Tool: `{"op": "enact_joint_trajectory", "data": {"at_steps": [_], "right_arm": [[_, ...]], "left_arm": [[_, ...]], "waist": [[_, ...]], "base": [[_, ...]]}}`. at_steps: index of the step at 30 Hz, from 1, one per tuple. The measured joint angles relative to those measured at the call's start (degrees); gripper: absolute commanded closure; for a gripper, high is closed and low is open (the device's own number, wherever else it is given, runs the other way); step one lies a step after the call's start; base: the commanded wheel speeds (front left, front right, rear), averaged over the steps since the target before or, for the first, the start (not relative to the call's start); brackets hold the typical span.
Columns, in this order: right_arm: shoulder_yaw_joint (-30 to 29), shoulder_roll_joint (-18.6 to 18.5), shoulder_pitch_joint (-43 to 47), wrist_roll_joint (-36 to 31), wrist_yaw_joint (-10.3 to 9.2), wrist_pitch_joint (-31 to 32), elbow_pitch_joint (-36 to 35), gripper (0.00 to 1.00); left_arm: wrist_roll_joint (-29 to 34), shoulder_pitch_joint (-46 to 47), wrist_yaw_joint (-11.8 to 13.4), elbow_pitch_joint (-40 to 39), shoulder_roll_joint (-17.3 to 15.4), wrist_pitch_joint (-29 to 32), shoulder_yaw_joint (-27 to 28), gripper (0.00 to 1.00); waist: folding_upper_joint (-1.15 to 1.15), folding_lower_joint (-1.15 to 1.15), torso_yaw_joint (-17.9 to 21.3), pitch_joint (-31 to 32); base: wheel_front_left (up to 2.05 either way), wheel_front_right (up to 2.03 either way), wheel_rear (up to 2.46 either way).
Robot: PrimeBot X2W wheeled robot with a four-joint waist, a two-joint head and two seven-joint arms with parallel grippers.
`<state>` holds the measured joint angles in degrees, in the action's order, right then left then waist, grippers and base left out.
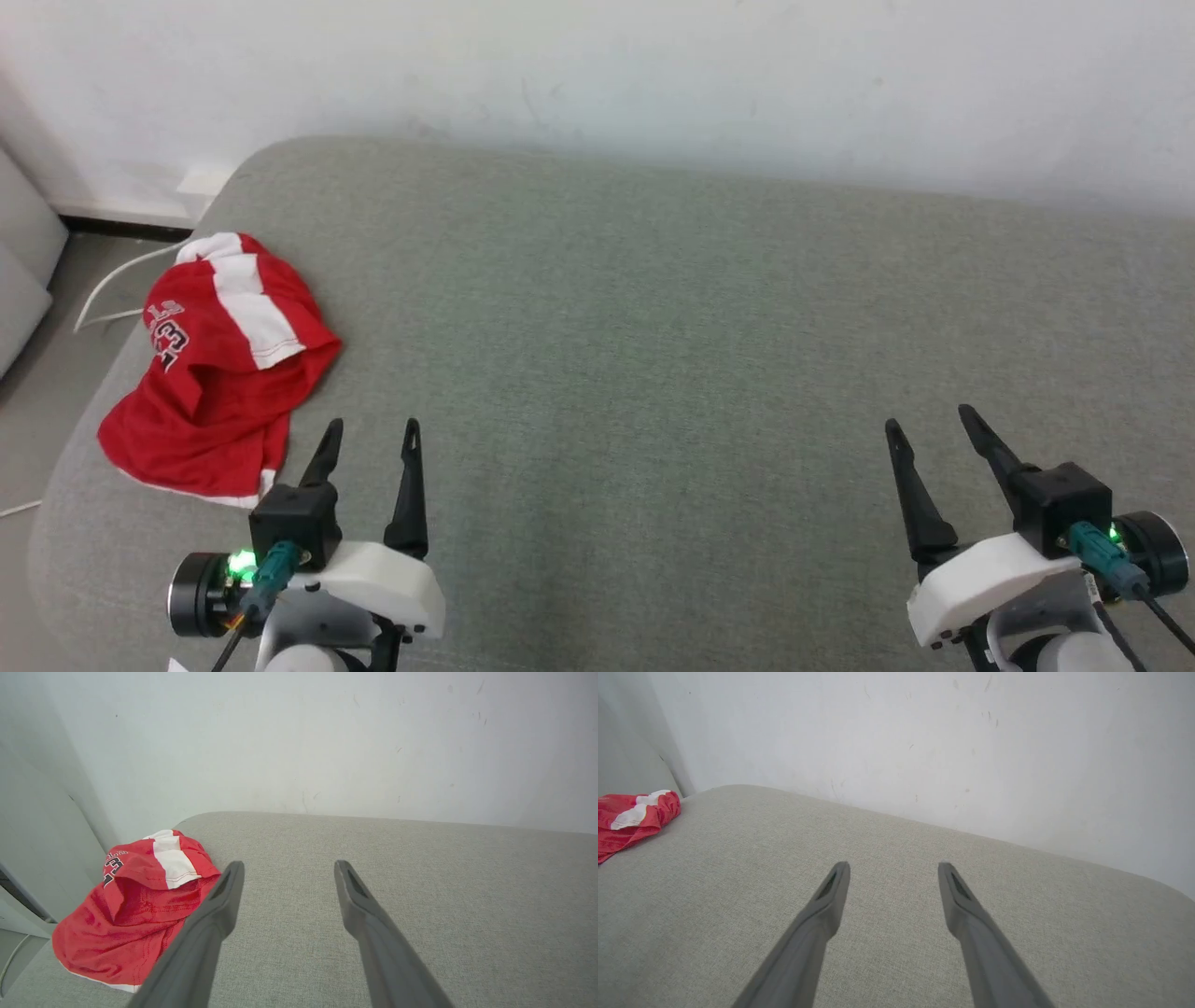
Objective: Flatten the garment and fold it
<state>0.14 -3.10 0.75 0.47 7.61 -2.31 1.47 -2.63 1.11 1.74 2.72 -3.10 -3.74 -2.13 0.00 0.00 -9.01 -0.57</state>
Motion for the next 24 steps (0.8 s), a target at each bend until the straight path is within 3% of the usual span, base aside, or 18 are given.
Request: {"op": "enact_joint_trajectory", "data": {"at_steps": [24], "right_arm": [[0.4,0.0,-1.1,0.2,0.00,-1.7,0.9,0.00]], "left_arm": [[-1.9,0.7,1.6,2.1,0.0,-2.8,-0.7,0.00]], "waist": [[0.00,0.00,-7.3,-0.6]], "base": [[0.00,0.00,0.00]]}}
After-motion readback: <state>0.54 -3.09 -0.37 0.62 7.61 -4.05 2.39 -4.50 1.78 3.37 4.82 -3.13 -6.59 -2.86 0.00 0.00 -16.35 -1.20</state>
